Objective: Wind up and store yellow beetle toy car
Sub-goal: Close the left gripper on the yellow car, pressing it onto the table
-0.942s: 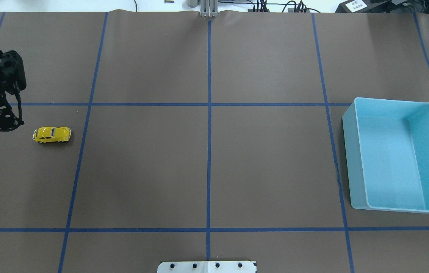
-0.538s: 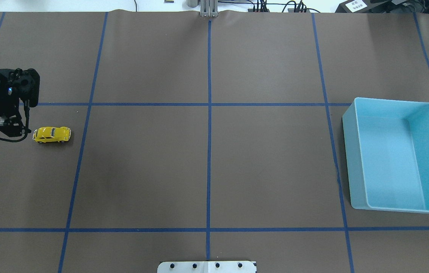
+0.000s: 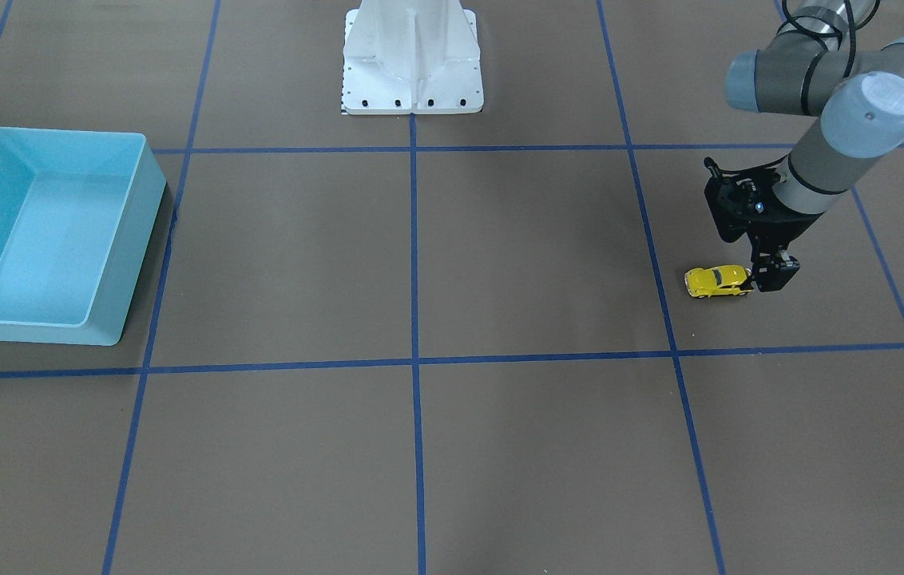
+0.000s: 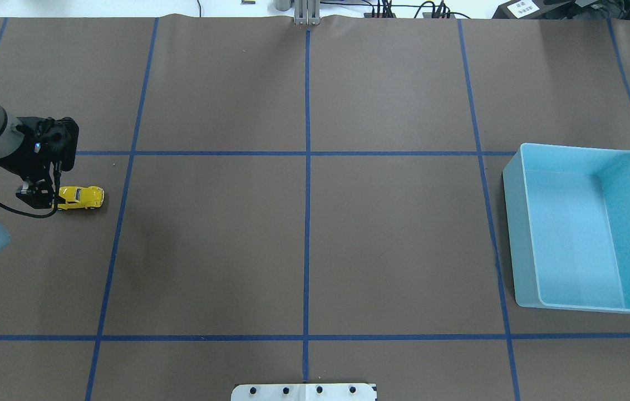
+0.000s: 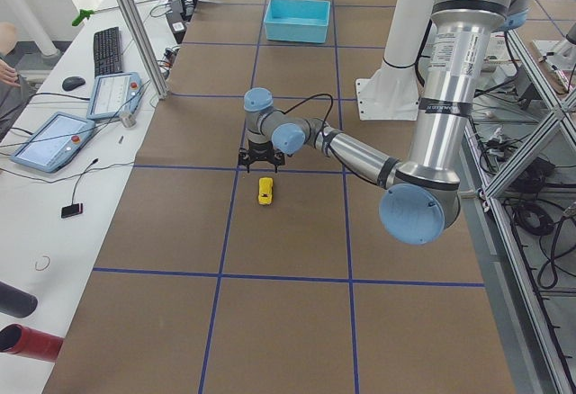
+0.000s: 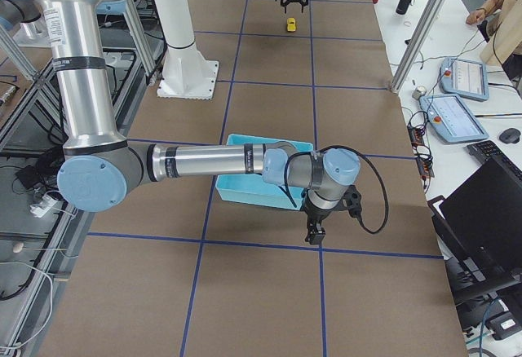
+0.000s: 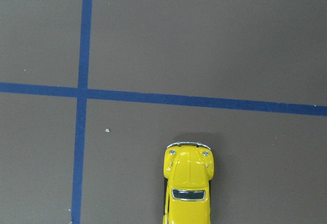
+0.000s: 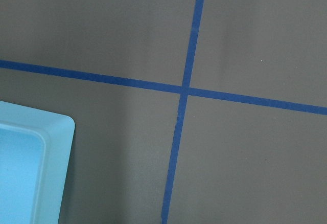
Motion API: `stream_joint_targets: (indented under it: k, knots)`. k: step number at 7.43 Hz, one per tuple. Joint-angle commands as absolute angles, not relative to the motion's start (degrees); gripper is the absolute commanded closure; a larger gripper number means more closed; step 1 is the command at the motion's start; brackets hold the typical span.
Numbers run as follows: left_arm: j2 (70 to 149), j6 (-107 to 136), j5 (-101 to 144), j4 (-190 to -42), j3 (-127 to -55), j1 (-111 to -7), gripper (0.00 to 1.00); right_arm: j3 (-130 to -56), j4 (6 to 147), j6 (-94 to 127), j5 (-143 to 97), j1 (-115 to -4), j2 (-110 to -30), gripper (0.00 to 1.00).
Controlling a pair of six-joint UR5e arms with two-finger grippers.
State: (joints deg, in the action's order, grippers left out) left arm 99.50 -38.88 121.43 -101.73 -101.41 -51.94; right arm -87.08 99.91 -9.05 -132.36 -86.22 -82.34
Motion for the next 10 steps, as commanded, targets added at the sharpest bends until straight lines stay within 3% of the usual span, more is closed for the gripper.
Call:
stream_joint_targets:
  k: [1,7,10]
  knots:
    - [100.63,-38.93,121.55,-102.13,-98.19,-50.19,0.00,-87.10,99.84,-9.05,-132.45,-86.22,-82.00,0.00]
    - [102.04,-38.76,121.64,-109.67,-88.34,-50.10,0.00,-88.24,99.84,-9.14,-132.36,-86.22,-81.83,0.00]
    - [102.04,-37.71,126.70,-109.86,-88.86,-50.01,0.00,-88.33,99.84,-9.05,-132.36,-86.22,-82.00,0.00]
